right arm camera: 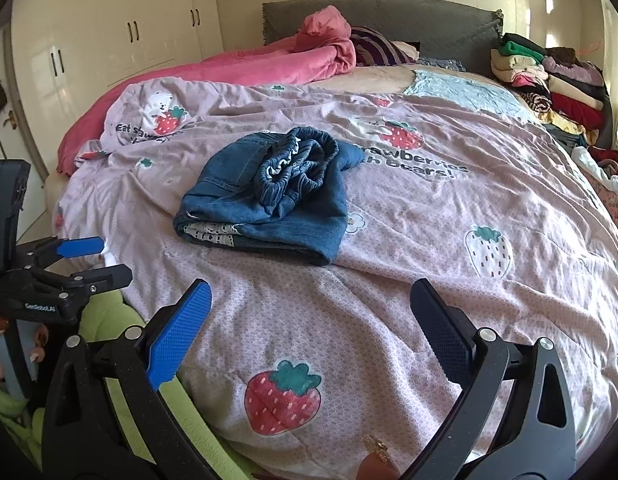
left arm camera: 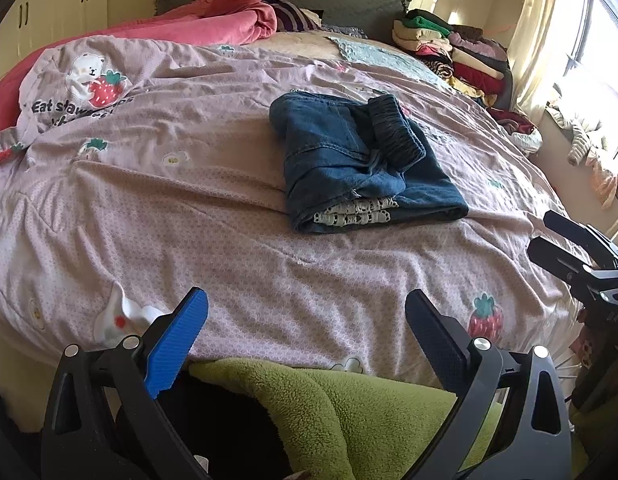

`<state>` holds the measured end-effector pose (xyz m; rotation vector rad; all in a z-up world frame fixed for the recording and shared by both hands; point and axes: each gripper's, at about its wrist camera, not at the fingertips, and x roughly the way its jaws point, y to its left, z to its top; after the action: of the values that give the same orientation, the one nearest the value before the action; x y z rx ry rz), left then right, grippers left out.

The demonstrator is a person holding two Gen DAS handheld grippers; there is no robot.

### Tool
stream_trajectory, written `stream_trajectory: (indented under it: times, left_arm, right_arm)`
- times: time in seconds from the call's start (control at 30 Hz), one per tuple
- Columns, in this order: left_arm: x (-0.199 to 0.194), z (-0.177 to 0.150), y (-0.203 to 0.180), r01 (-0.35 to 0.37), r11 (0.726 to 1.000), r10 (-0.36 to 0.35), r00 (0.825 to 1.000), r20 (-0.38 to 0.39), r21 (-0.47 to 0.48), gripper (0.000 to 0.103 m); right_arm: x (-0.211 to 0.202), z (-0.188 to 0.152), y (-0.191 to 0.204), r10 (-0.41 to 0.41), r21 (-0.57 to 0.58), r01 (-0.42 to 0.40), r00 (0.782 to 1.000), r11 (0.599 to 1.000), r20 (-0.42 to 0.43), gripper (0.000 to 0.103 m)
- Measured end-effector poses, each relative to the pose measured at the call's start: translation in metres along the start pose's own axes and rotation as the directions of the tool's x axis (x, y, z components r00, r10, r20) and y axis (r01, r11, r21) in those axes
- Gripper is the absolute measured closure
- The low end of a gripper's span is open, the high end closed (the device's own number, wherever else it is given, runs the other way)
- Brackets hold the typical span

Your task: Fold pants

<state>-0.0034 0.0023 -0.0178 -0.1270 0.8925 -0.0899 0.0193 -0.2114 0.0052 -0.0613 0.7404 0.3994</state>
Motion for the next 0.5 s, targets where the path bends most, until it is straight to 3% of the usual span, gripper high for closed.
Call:
stream_trajectory:
  times: [0.5]
  left_arm:
    - [0.0011,-0.0025,0.0,-0.003,1.0,0.003,1.0,-0.015,0.001,0.004]
  right_arm:
    - [-0.0003,0.0006,0.0006,-0.003,-0.002,0.003,1.0,1.0,-0.001,0.009]
